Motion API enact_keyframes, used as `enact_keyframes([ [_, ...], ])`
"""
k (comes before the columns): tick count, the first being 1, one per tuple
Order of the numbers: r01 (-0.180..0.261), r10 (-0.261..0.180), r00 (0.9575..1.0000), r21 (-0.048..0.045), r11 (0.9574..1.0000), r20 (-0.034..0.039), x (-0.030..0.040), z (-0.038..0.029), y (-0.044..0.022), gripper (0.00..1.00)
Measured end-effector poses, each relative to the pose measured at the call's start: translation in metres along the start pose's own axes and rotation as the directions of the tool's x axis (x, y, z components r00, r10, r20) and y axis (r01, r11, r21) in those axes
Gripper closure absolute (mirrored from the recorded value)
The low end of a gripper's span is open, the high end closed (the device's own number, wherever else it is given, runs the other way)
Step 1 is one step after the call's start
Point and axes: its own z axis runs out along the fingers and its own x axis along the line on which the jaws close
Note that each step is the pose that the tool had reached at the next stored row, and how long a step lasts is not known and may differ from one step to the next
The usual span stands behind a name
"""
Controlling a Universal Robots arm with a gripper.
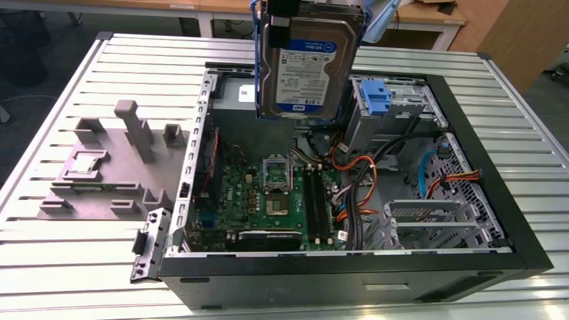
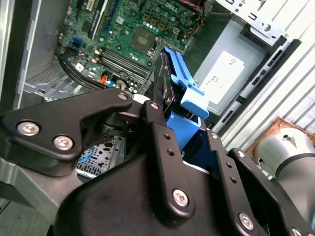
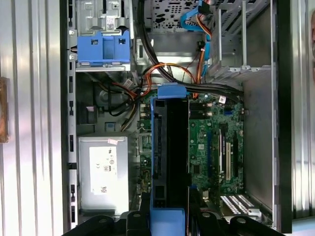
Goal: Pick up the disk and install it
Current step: 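Insert the disk into the insertion slot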
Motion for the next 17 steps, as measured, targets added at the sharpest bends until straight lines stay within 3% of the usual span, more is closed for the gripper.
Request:
enact_keyframes([
  [5,0.0,0.0,1.0,-0.0004,1.0,0.0093,-0.0068,0.0006,0.0003,0.63],
  [17,0.0,0.0,1.0,-0.0004,1.0,0.0094,-0.0082,0.0006,0.0004,0.63],
])
